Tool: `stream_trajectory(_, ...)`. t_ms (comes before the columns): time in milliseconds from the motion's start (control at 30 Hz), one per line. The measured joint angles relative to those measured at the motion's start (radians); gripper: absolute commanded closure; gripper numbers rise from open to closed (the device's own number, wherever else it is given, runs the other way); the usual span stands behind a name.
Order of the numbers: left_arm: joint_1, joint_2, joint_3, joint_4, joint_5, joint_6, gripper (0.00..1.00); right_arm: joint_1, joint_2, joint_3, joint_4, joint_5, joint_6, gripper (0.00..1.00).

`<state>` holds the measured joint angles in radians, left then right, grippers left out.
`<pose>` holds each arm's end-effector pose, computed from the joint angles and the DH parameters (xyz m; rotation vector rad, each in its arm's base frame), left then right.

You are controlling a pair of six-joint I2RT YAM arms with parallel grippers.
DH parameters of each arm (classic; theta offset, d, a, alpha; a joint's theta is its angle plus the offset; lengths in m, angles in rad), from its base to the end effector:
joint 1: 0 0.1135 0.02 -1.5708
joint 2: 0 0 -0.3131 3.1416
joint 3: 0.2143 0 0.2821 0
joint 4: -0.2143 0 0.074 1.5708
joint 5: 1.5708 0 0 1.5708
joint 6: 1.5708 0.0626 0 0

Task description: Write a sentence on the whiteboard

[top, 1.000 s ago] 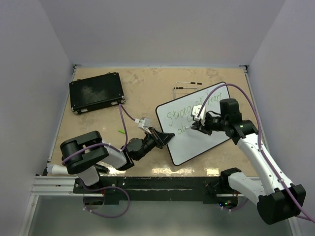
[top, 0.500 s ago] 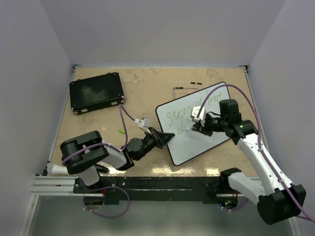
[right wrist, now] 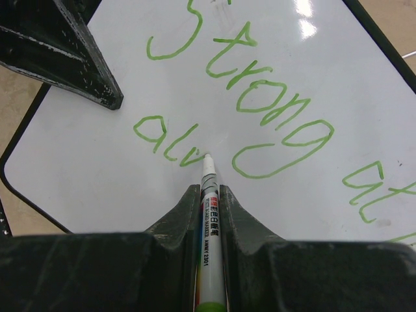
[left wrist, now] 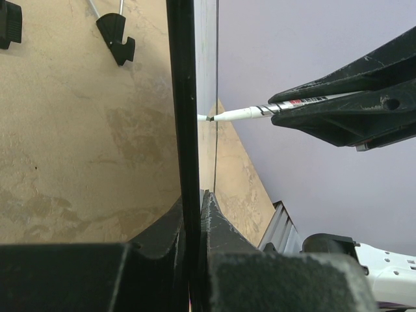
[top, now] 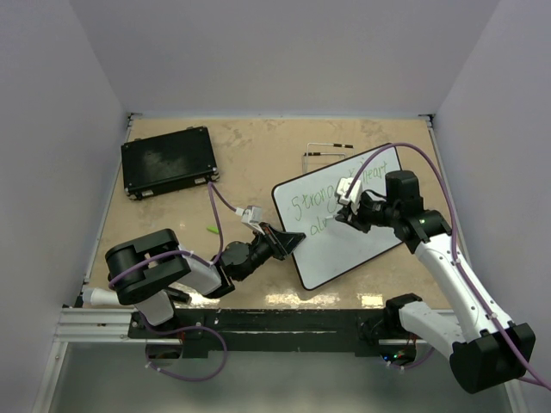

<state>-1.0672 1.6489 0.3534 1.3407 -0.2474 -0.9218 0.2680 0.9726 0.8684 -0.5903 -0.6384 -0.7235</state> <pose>0.1638 -0.2656 0.1828 -0.0963 1.6974 -1.3648 0.2018 0.0941 0.3237 -1.2970 1.7083 0.4582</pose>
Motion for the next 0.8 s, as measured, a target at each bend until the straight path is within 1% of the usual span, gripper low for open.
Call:
stream_trajectory(333, 0.0, 0.0, 0.0, 0.0, 0.0, -0.002, 1.0, 0.0, -0.002, 0.0, 0.007, 0.004, -0.008, 1.0)
stream_trajectory(800, 0.0, 0.0, 0.0, 0.0, 0.0, -0.002, 1.0, 0.0, -0.027, -0.017, -0.063, 0.024, -0.083, 1.0)
